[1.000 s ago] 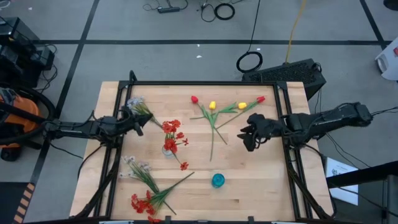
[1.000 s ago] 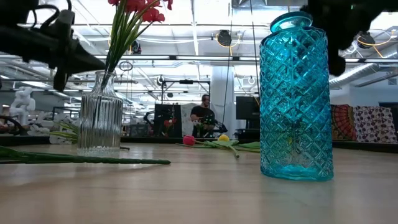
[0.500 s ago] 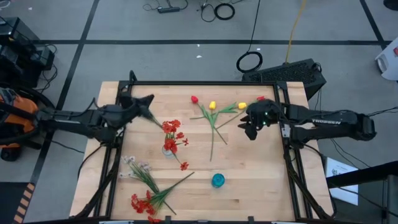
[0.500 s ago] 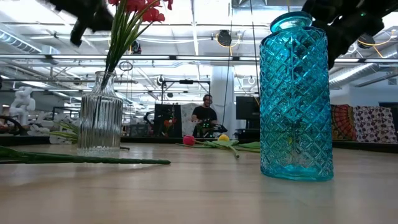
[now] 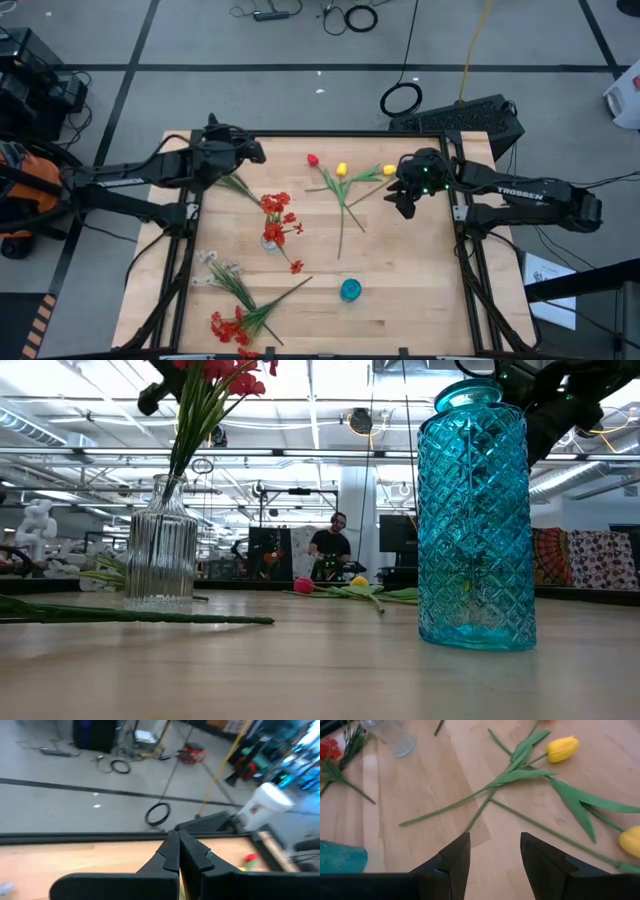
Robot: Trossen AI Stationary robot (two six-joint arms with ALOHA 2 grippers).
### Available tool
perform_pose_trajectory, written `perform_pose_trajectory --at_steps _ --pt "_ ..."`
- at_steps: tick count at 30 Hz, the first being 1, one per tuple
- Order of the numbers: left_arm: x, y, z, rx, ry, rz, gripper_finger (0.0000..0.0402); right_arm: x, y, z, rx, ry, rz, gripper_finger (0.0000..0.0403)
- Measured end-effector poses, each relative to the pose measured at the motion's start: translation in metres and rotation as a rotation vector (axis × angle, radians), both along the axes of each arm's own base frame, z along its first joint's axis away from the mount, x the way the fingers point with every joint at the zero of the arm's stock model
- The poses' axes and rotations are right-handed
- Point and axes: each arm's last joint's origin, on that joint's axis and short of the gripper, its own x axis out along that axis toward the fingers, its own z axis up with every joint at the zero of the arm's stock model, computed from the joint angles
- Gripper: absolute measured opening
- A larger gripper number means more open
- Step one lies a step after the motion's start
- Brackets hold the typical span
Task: Sort flowers into vase by color
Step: Put the top white flowers into the blue vase
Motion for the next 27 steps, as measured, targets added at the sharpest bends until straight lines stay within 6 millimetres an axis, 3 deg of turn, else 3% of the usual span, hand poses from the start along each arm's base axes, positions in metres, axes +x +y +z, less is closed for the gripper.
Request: perform_pose_trajectory --at_steps 7,13,19,27 --pt "0.006 0.011 -0.023 -0.091 0.081 0.069 0.0022 -0.001 -0.001 -0.001 -0.010 0.006 0.027 0.0164" --pt "0.003 0.020 -0.047 -0.257 0.156 0.201 0.0103 -0.002 0.000 -0.001 -0.009 0.014 0.029 0.0164" --pt "0.004 0.028 -0.072 -0.571 0.200 0.284 0.0182 -0.001 0.000 -0.001 -0.014 0.014 0.034 0.0164" --pt "0.022 0.038 -0.109 -0.764 0.362 0.328 0.0193 -0.001 0.000 -0.001 0.001 0.004 0.054 0.0164"
